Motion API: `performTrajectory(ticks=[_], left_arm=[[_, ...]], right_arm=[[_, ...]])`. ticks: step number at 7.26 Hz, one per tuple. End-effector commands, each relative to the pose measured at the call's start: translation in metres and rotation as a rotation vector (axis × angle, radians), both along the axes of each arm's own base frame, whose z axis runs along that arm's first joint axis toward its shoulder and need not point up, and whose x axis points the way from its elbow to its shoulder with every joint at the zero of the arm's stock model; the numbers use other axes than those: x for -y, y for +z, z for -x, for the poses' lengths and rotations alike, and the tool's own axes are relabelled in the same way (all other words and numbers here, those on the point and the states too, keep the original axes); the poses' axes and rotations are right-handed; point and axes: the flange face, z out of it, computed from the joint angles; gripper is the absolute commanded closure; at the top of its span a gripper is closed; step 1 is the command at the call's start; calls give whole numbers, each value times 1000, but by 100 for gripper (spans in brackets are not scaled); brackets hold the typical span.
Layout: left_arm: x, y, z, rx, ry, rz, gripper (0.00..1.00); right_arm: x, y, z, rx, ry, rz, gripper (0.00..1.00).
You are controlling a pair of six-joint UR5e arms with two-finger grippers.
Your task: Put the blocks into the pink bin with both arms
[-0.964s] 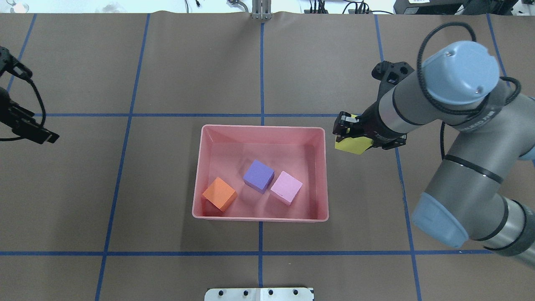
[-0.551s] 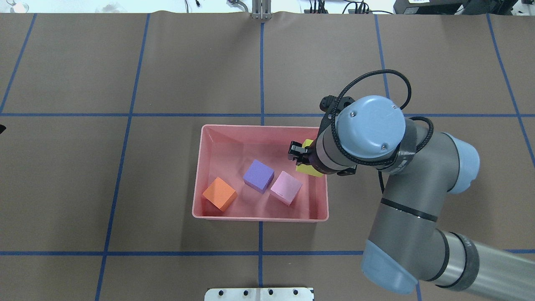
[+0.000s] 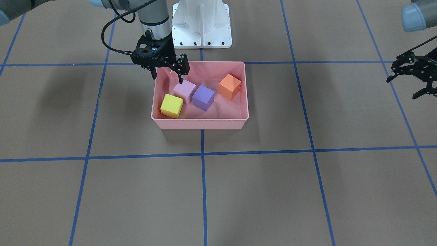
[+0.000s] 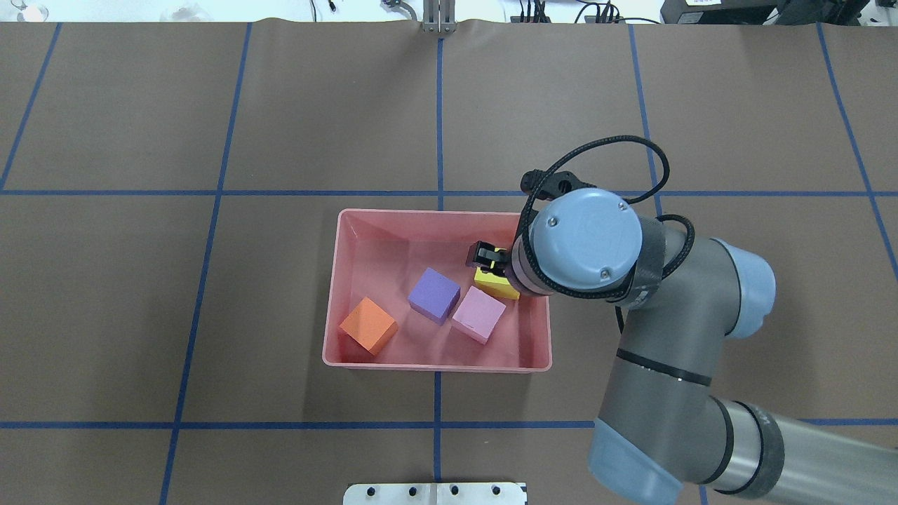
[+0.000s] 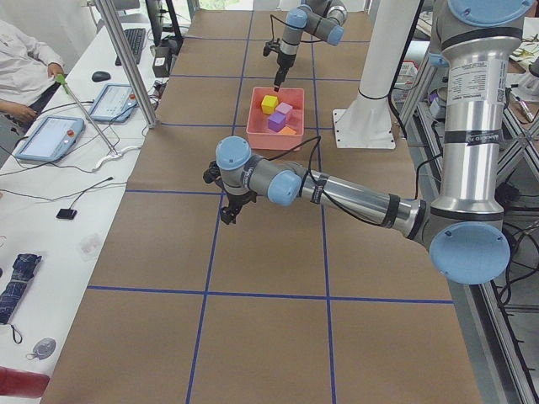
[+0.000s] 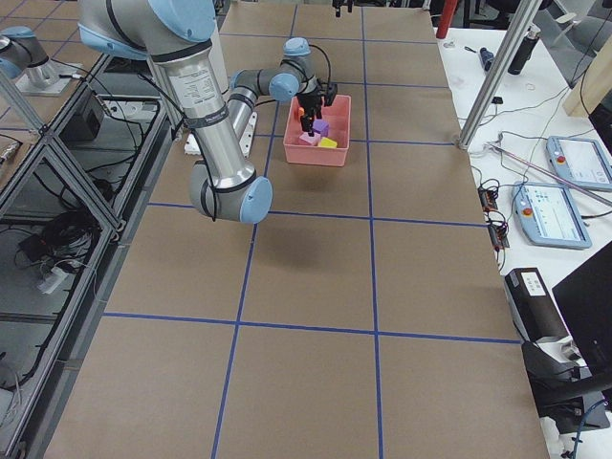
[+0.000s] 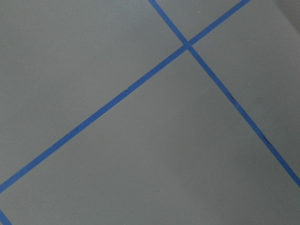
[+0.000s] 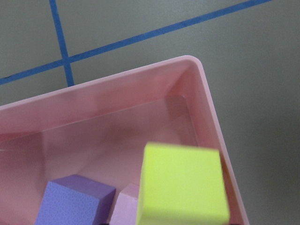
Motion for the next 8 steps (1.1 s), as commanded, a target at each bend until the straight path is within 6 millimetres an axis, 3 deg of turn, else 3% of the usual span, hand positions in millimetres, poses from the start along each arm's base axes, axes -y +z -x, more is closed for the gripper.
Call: performTrajectory(ticks=[1,2,3,4,6,7,8], left_arm=[[6,21,20,58,-54,15,0],[11,57,50,99,-120,75,0],[11,103,87,113,-190,165,0],[6,133,118,115,-248,226,0],[3,140,150,141,-318,263,0],[-1,139,165,175,-345,319,0],[-2,127,166,181,-345,298,0]], right_arm=[[61,7,-65,14,-57,-6,0],[86,22,-95,-5,-92,-30,0],[106,49,-131,-25,-136,-42,0],[119,84,-162,-69,-200,-82,0],[143,156,-246,-138,-276,-117,0],[152,200,-305,-134,-348,-137,0],[155,241,-349,-153,-402,-156,0]])
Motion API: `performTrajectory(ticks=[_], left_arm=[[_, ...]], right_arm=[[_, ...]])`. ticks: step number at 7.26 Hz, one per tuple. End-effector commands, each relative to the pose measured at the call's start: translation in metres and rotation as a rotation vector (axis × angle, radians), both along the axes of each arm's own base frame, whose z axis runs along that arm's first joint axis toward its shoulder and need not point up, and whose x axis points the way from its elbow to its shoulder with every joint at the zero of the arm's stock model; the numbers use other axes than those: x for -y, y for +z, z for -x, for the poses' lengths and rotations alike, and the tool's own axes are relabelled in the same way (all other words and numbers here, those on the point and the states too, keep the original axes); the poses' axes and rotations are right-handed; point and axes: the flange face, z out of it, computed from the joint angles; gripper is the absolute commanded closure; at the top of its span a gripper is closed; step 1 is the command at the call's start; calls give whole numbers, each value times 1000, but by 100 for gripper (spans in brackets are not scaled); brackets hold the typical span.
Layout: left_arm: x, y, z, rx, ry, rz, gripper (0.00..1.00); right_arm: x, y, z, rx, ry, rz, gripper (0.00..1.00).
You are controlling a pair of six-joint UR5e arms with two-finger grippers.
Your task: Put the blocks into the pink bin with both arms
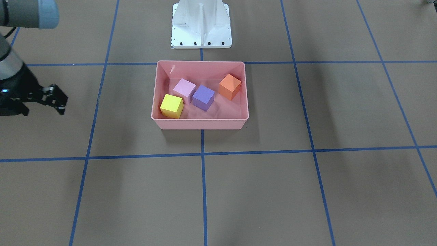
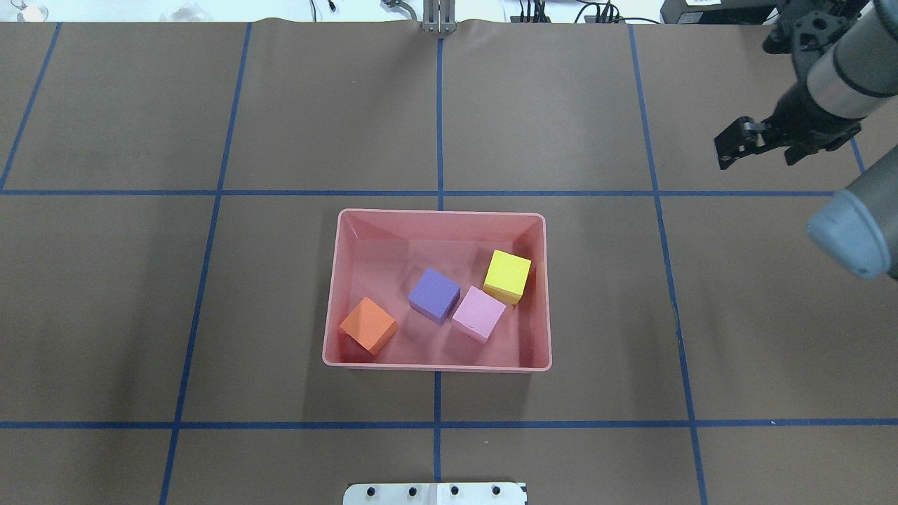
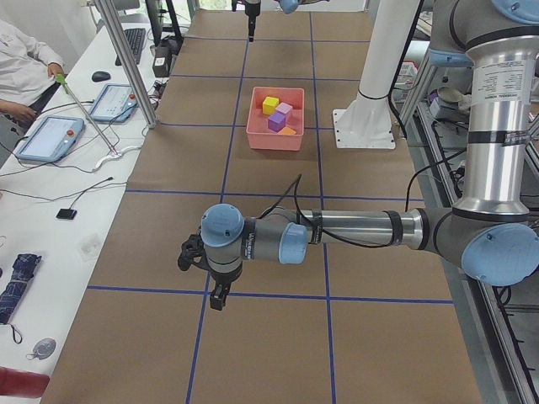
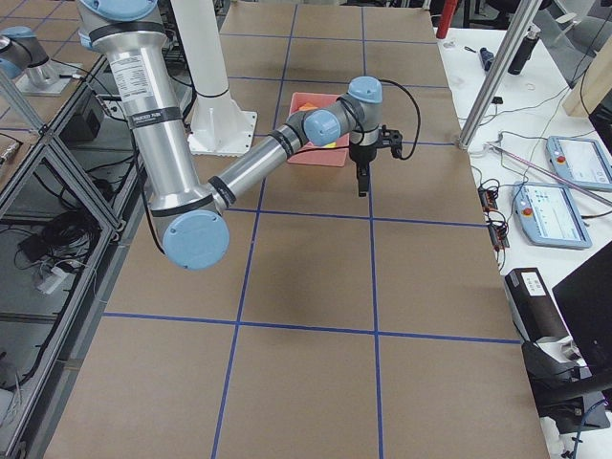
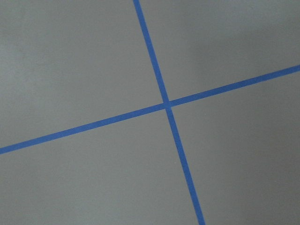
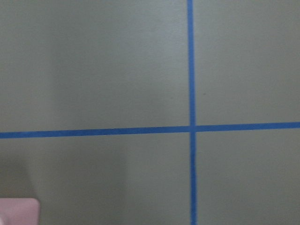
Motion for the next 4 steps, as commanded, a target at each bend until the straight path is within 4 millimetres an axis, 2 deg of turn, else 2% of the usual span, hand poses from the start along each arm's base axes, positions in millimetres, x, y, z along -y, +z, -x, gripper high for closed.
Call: performTrajectory(ticks=[1,2,3,4], left_arm=[[-16,-15,7,25,12,-23,0],[-26,-14,6,26,19,-24,0],[-26,-15,4,19,17,-21,0],[-24,-21,3,8,18,-35,0]], right_arm=[[5,84,-98,-10,-100,-24,0],[-2,112,-136,21,-120,-27,0],[-19,142,-174,16,-118,-23,0],[-47,179,-201,10,-80,44,0]])
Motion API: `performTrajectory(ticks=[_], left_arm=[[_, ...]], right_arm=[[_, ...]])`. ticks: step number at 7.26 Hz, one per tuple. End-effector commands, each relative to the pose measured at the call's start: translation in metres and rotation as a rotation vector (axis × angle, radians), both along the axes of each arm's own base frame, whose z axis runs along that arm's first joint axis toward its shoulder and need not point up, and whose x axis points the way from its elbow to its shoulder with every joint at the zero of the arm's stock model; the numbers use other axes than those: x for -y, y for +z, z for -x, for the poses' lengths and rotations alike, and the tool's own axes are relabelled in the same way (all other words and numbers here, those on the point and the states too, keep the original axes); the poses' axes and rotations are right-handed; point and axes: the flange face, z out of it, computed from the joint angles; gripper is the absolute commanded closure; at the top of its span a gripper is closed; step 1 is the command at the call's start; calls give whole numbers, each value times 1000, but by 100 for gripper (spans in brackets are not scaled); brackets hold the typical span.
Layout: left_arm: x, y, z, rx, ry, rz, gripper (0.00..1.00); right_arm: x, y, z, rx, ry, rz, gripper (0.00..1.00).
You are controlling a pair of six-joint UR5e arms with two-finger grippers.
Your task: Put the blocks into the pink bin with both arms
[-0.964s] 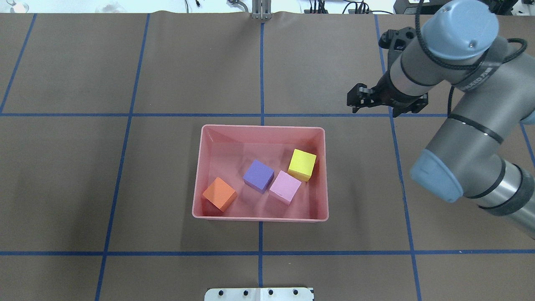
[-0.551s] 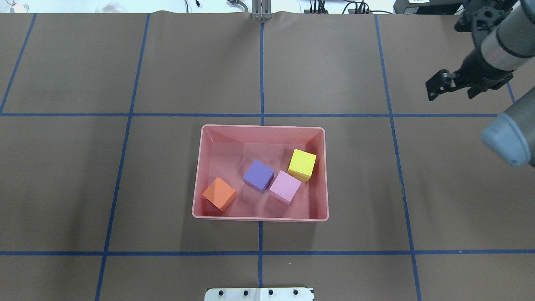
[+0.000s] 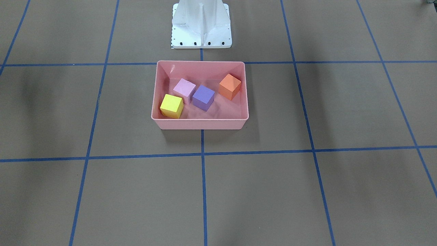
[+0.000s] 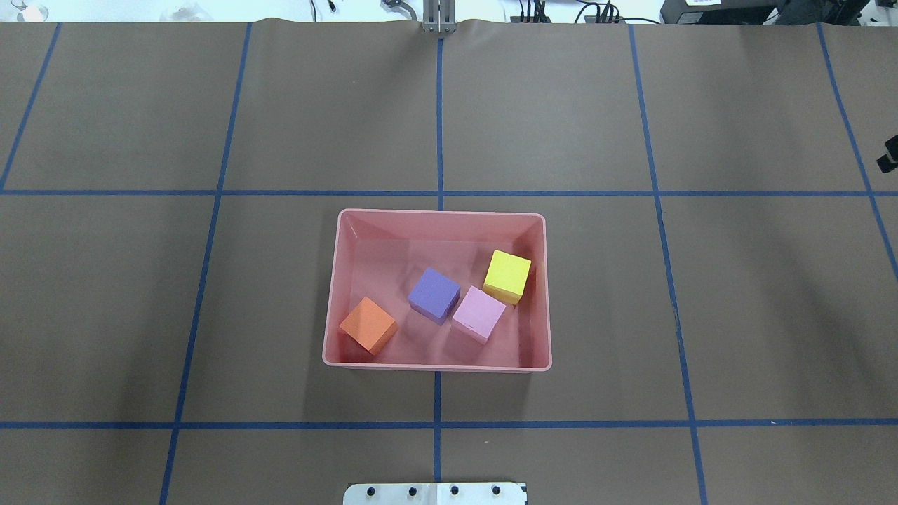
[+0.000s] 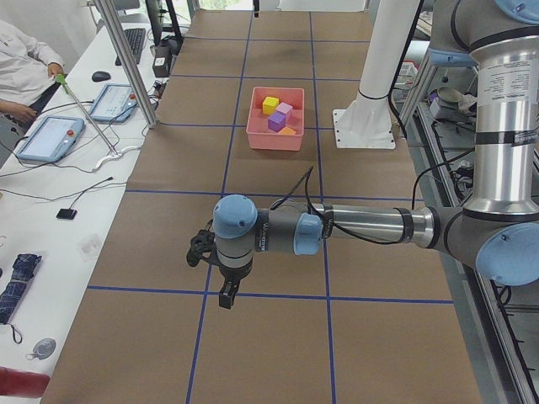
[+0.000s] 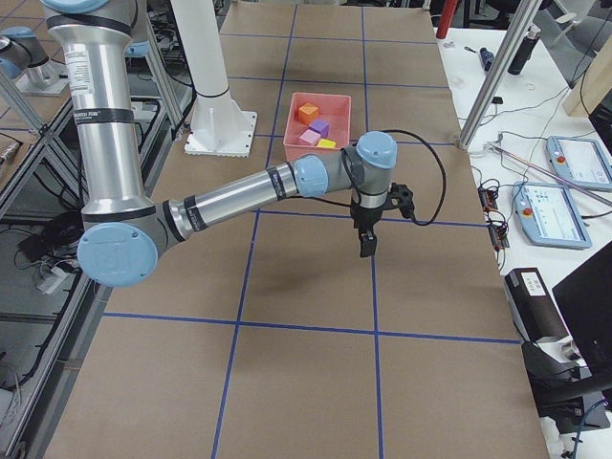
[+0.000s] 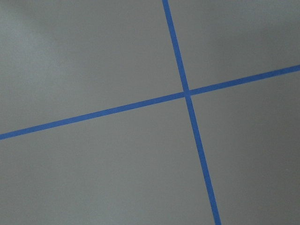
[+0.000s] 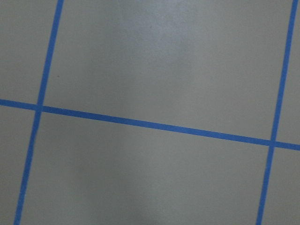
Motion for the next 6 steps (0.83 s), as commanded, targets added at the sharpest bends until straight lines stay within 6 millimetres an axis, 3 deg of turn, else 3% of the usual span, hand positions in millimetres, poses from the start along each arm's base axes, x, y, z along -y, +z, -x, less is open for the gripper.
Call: performTrajectory(ticks=[1,3,4,6], left_arm=[[0,-6,-1,-11,3,-14,0],[-1,-11,-1,-9,8,-32,0],[3,-11,-3,-7,3,-22,0],[-1,-10,-3,-11,10,-26,0]], right_arm=[[-58,71,-64,-6,60,97,0],[-103,110,-96,-5,53,88,0],[-126,127,-96,6,57,75,0],[-140,137,-98,8,69,54,0]])
